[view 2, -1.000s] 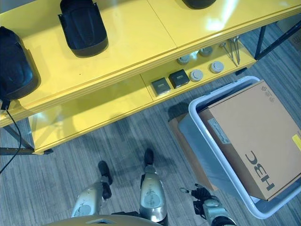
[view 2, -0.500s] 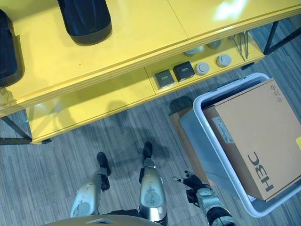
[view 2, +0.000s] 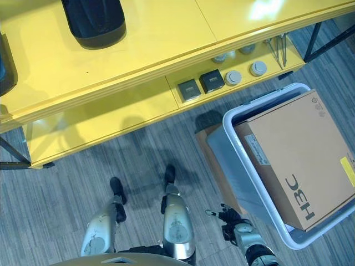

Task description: Move parts from the plastic box to the shelf.

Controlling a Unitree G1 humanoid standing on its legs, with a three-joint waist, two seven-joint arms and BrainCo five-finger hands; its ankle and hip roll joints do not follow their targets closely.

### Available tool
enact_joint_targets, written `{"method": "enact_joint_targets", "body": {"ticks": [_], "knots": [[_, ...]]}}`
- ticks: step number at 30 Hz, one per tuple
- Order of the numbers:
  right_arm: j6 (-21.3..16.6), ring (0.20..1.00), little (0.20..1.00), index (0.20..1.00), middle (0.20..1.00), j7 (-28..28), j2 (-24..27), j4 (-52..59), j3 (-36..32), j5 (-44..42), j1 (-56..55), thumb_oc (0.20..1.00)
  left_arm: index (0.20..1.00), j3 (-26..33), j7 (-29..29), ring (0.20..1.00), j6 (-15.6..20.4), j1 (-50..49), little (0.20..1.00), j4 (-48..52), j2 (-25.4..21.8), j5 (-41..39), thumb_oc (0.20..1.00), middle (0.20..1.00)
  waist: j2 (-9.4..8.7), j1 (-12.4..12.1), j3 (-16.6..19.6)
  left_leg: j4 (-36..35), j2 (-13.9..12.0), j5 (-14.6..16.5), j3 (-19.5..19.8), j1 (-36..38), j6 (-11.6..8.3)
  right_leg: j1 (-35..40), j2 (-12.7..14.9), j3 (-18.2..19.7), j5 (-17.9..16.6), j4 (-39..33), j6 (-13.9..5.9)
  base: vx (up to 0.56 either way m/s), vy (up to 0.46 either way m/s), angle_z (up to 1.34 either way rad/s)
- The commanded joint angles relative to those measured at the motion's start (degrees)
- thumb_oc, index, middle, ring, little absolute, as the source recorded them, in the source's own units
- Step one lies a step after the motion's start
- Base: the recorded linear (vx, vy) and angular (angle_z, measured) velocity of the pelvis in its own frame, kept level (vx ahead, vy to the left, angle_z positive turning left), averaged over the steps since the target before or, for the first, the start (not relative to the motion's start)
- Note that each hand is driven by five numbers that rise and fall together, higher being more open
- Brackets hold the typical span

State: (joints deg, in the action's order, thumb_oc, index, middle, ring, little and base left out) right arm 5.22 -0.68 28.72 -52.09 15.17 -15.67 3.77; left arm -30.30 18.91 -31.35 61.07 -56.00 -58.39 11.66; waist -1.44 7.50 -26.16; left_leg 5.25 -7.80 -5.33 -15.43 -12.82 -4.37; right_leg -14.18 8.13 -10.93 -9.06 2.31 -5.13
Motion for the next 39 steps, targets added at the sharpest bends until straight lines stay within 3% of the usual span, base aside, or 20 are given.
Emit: {"method": "enact_joint_targets", "body": {"ticks": [1,6,10,11,12,14,16,18,19,22,25,30,31,32,33,39], "knots": [[-0.36,1.0,1.0,1.0,1.0,0.76,0.97,-0.08,0.38,-0.8,-2.45,1.0,1.0,1.91,10.66,1.0,0.56,3.94,1.0,-2.77,-3.02,-5.59,1.0,1.0,-0.41,-0.9,2.14,4.97,-2.2,2.32,1.13,-2.94,0.59,0.69,3.59,3.54,6.74,7.27,-4.33,-0.01,-0.037,-0.02],[-1.52,1.0,1.0,1.0,1.0,1.49,-0.22,-0.72,0.29,-0.79,-3.63,1.0,1.0,5.84,20.83,1.0,7.61,4.56,1.0,-2.16,-3.98,-11.74,1.0,1.0,-0.27,-1.21,3.43,4.29,-2.26,2.46,1.1,-1.15,0.52,2.61,3.72,2.93,6.91,6.59,-4.28,0.0,-0.052,-0.01],[-1.35,1.0,1.0,1.0,1.0,2.03,-0.83,-0.46,0.06,0.02,-4.62,1.0,1.0,8.1,24.34,1.0,15.39,4.05,1.0,1.38,-5.68,-13.58,1.0,1.0,0.31,-1.82,4.75,3.44,-2.12,2.54,1.12,0.78,0.46,4.62,3.89,2.4,7.05,5.79,-4.32,0.02,-0.037,0.04],[-1.35,1.0,1.0,1.0,1.0,2.03,-0.8,-0.45,0.08,0.02,-4.63,1.0,1.0,8.18,24.35,1.0,15.41,3.96,1.0,1.4,-5.68,-13.57,1.0,1.0,0.33,-1.79,4.73,3.42,-2.11,2.53,1.12,0.82,0.46,4.67,3.89,2.4,7.05,5.77,-4.32,0.05,-0.044,0.06],[-1.0,1.0,1.0,1.0,1.0,2.49,-1.4,-0.25,-0.74,0.63,-5.74,1.0,1.0,10.48,25.95,1.0,21.78,1.95,1.0,6.79,-6.48,-15.14,1.0,1.0,0.64,-2.47,5.73,2.57,-1.97,2.55,1.24,2.23,0.45,6.12,4.03,1.83,7.11,5.12,-4.4,0.07,-0.052,0.05],[-0.52,1.0,1.0,1.0,1.0,2.99,-2.13,-0.52,-2.3,1.31,-6.97,1.0,1.0,14.95,24.92,1.0,28.36,-2.43,1.0,16.56,-7.87,-16.24,1.0,1.0,1.11,-3.48,7.14,1.02,-1.8,2.49,1.42,4.11,0.35,8.14,4.3,0.96,7.28,4.14,-4.56,0.09,-0.058,0.07],[0.18,1.0,1.0,1.0,1.0,2.94,-2.95,-0.74,-3.82,2.77,-7.74,1.0,1.0,20.26,20.9,1.0,30.73,-7.4,1.0,25.77,-7.84,-19.18,1.0,1.0,1.28,-4.47,8.21,-0.04,-1.51,2.49,1.8,5.4,0.21,9.58,4.43,0.32,7.53,3.52,-4.65,0.07,-0.038,0.1],[1.38,1.0,1.0,1.0,1.0,3.25,-4.67,-0.68,-5.64,5.1,-8.92,1.0,1.0,30.52,11.73,1.0,34.6,-19.22,1.0,41.4,-4.3,-24.44,1.0,1.0,1.37,-6.07,9.83,-0.98,-1.28,2.34,2.34,6.7,-0.02,11.18,4.63,-0.7,7.62,2.87,-4.65,0.09,-0.051,0.08],[1.7,1.0,1.0,1.0,1.0,3.38,-5.2,-0.53,-6.05,5.48,-9.28,1.0,1.0,32.58,9.48,1.0,34.43,-22.03,1.0,45.53,-2.74,-25.54,1.0,1.0,1.3,-6.52,10.18,-1.08,-1.24,2.33,2.56,6.89,-0.07,11.49,4.64,-0.95,7.64,2.78,-4.64,0.1,-0.066,0.07],[3.21,1.0,1.0,1.0,1.0,4.76,-7.98,1.05,-7.5,8.49,-11.6,1.0,1.0,41.29,-1.96,1.0,35.56,-39.49,1.0,62.44,8.81,-29.99,1.0,1.0,1.26,-8.14,11.64,-1.74,-1.03,2.37,3.47,8.3,-0.21,13.43,4.77,-2.22,7.68,2.21,-4.84,0.08,-0.068,0.07],[3.8,1.0,1.0,1.0,1.0,6.46,-10.87,2.15,-8.51,10.09,-14.42,1.0,1.0,43.19,-16.8,1.0,36.33,-54.96,1.0,72.52,22.04,-35.35,1.0,1.0,1.25,-10.26,13.05,-2.21,-1.03,2.16,4.4,9.31,-0.41,15.34,4.81,-3.76,7.36,1.19,-4.95,0.06,-0.079,0.27],[2.67,1.0,1.0,1.0,1.0,6.91,-11.54,0.96,-8.69,9.6,-14.62,1.0,1.0,41.1,-27.48,1.0,35.02,-66.82,1.0,74.06,29.4,-40.79,1.0,1.0,1.81,-13.05,13.47,-2.89,-0.93,1.83,5.53,10.09,-0.79,17.22,4.85,-5.72,6.75,-0.18,-5.07,-0.01,-0.047,0.18],[2.66,1.0,1.0,1.0,1.0,6.81,-11.41,0.91,-8.62,9.35,-14.56,1.0,0.931,40.84,-27.72,0.931,35.3,-67.35,0.931,73.86,29.58,-40.8,0.931,0.931,1.86,-13.21,13.47,-2.9,-0.94,1.81,5.6,10.09,-0.81,17.29,4.85,-5.84,6.74,-0.22,-5.06,-0.03,-0.015,0.04],[2.66,1.0,1.0,1.0,1.0,6.62,-11.08,0.81,-8.62,8.87,-14.4,1.0,0.671,40.38,-27.79,0.671,36.14,-68.33,0.671,73.45,29.77,-40.47,0.671,0.671,1.97,-13.51,13.48,-2.89,-0.95,1.76,5.76,10.08,-0.83,17.41,4.87,-6.03,6.75,-0.24,-5.06,-0.03,-0.01,0.09],[2.63,1.0,1.0,1.0,1.0,6.44,-10.78,0.57,-8.59,8.55,-14.18,1.0,0.2,40.03,-27.13,0.2,36.87,-70.4,0.2,72.8,29.52,-40.49,0.2,0.2,2.16,-14.07,13.53,-3.01,-0.92,1.64,5.99,10.17,-0.85,17.81,4.91,-6.56,6.66,-0.38,-5.12,-0.03,-0.005,0.18],[0.84,1.0,1.0,1.0,1.0,6.81,-9.9,-3.55,-6.11,8.51,-12.87,1.0,0.2,37.8,-22.0,0.2,38.87,-68.26,0.2,69.07,27.68,-39.9,0.2,0.2,2.65,-13.83,14.13,-3.74,-1.33,1.13,5.39,10.66,-1.02,18.18,5.18,-7.23,6.8,-0.19,-5.33,-0.01,0.017,0.09]]}}
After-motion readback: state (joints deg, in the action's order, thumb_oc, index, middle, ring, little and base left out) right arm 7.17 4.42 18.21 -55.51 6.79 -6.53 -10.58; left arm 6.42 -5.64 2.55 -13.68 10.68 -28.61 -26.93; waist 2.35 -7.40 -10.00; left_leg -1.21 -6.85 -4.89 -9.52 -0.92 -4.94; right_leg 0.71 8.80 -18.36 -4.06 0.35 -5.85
